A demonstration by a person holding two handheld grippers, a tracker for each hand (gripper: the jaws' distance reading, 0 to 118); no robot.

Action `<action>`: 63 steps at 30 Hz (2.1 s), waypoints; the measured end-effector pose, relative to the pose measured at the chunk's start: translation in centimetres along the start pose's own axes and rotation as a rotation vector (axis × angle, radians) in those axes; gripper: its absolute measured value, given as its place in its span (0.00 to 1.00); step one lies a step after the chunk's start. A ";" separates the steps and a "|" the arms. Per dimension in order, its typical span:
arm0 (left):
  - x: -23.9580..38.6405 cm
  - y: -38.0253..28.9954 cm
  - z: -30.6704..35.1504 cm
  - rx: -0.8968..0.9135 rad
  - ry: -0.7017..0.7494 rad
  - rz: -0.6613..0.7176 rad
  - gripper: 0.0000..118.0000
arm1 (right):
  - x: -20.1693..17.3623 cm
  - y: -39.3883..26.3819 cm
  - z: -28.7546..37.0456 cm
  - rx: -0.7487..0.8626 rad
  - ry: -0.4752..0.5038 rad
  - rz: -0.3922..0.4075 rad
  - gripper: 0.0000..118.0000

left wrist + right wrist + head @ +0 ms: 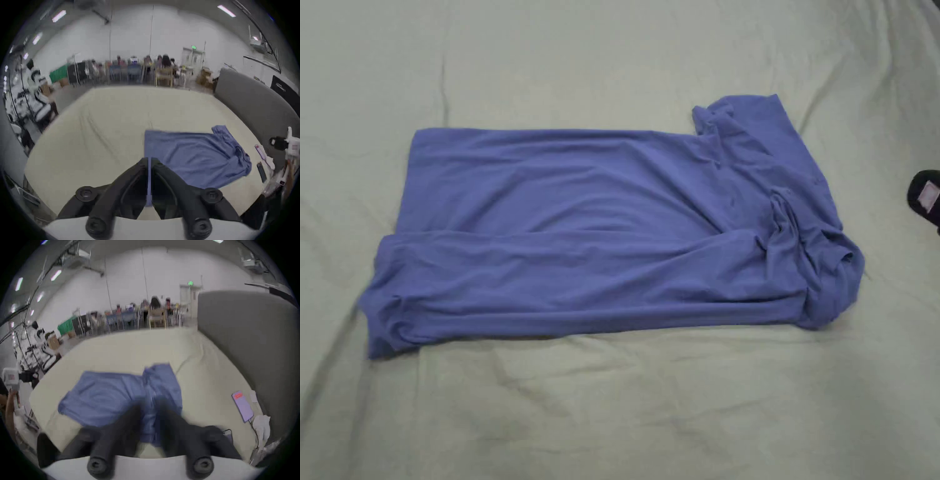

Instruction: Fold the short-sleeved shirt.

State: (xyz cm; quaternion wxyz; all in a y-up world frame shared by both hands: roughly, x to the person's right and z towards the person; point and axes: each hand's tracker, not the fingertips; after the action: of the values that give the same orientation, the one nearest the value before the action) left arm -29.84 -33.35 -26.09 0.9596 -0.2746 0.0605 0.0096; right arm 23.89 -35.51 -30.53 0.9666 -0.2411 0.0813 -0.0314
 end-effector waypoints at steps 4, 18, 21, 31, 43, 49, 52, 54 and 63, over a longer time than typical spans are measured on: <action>0.6 1.4 -0.8 0.042 0.011 -0.017 0.02 | -0.4 0.4 -0.3 -0.010 -0.007 0.022 0.02; 4.7 6.5 -34.9 -0.440 -0.021 0.014 0.72 | 0.4 -0.5 -5.8 -0.124 0.020 0.049 0.02; 4.3 4.9 -41.2 -0.546 0.073 -0.065 0.72 | 0.7 -1.1 -7.2 -0.165 0.009 0.055 0.02; 4.2 4.8 -38.1 -0.476 -0.069 -0.107 0.02 | 1.8 -2.9 -10.8 -0.260 0.028 0.035 0.02; 2.9 6.8 -27.1 -0.267 -0.167 -0.043 0.02 | 5.9 3.9 -32.5 -0.581 -0.023 -0.014 1.00; 2.6 6.5 -28.1 -0.296 -0.151 -0.028 0.02 | 7.1 2.6 -40.8 -0.705 -0.128 -0.080 0.97; 2.6 6.4 -28.9 -0.314 -0.141 -0.040 0.02 | 6.6 2.0 -40.7 -0.730 -0.115 -0.071 0.49; 2.5 6.3 -28.9 -0.321 -0.139 -0.047 0.02 | 4.5 2.7 -36.4 -0.630 -0.135 -0.027 0.03; 2.7 6.1 -23.3 -0.288 -0.142 -0.028 0.02 | 5.9 6.5 -34.2 -0.560 -0.013 -0.010 0.03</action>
State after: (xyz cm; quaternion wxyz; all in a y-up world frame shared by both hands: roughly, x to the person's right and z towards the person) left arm -30.07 -40.53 -49.22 0.9123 -0.4086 -0.0132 0.0241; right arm 23.92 -46.15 -64.24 0.8627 -0.4993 0.0793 -0.0110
